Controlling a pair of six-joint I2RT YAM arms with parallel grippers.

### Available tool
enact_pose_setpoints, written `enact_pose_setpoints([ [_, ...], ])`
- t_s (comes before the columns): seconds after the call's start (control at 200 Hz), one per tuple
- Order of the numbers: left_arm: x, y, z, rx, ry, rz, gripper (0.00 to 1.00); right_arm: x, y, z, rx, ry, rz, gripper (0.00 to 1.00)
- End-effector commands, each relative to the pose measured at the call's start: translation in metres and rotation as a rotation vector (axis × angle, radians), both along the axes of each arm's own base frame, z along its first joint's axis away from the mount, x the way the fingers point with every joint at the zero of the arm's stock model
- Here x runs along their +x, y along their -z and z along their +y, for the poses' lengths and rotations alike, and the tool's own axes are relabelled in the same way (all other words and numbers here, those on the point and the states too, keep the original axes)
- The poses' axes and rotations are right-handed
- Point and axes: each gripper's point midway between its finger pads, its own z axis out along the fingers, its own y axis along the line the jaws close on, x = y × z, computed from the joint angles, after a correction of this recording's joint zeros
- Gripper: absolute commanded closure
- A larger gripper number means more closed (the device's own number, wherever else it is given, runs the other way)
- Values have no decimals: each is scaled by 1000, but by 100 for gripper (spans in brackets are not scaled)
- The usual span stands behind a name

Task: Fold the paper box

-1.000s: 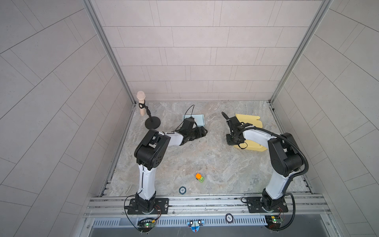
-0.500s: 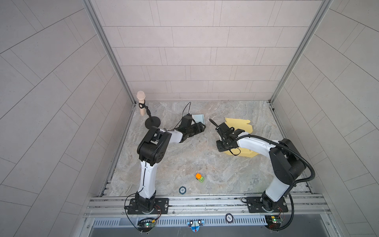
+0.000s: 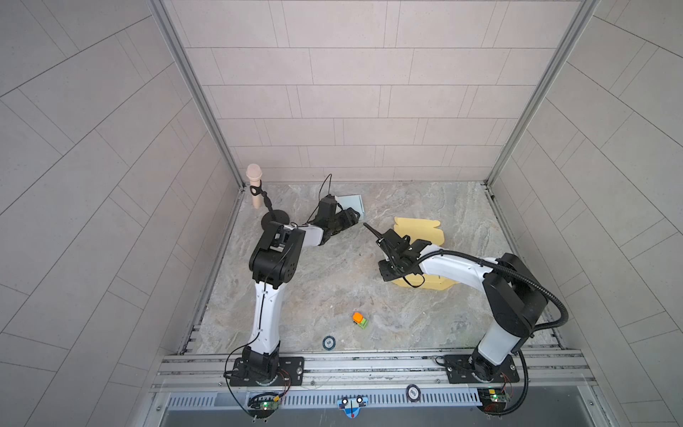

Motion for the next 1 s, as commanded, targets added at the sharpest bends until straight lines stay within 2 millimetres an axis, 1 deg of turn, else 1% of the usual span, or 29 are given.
enact_pose_setpoints([
  [0.0, 4, 4, 8, 17, -5, 14, 21, 2, -6, 8, 13, 11, -14, 84],
  [0.11, 4, -2, 11, 20, -5, 2, 21, 5, -7, 12, 15, 7, -17, 84],
  [0.25, -4, -9, 11, 4, 10, -7, 20, 7, -10, 20, 10, -8, -27, 84],
  [0.28, -6, -12, 11, -1, 13, -10, 20, 8, -11, 22, 8, -12, -28, 84],
  [0.31, -8, -20, 12, -6, 10, -25, 20, 8, -10, 23, 6, -16, -28, 84],
  [0.325, -12, -22, 14, -5, 5, -29, 20, 8, -10, 25, 6, -18, -28, 84],
  [0.375, -20, -39, 21, -11, -20, -67, 20, 8, -9, 28, 4, -26, -28, 84],
  [0.426, -31, -52, 28, -8, -33, -79, 20, 7, -8, 33, 2, -36, -29, 84],
  [0.546, -56, -75, 39, -38, -42, -99, 19, 3, -6, 47, 15, -69, -31, 83],
  [0.636, -76, -78, 47, -59, -42, -81, 19, -1, -3, 59, 21, -100, -23, 82],
  [0.756, -102, -79, 44, -70, 12, -60, 19, -14, 3, 68, 7, -150, -10, 79],
  [0.851, -123, -77, 40, -36, 59, -49, 19, -23, 7, 63, 10, -145, 5, 74],
  [0.891, -132, -77, 39, -18, 79, -45, 19, -26, 6, 59, 20, -135, 2, 69],
  [0.941, -143, -76, 33, 1, 109, -42, 19, -30, 2, 53, 31, -117, -5, 59],
  [0.996, -156, -77, 23, 27, 152, -44, 18, -34, -5, 48, 49, -97, -17, 48],
])
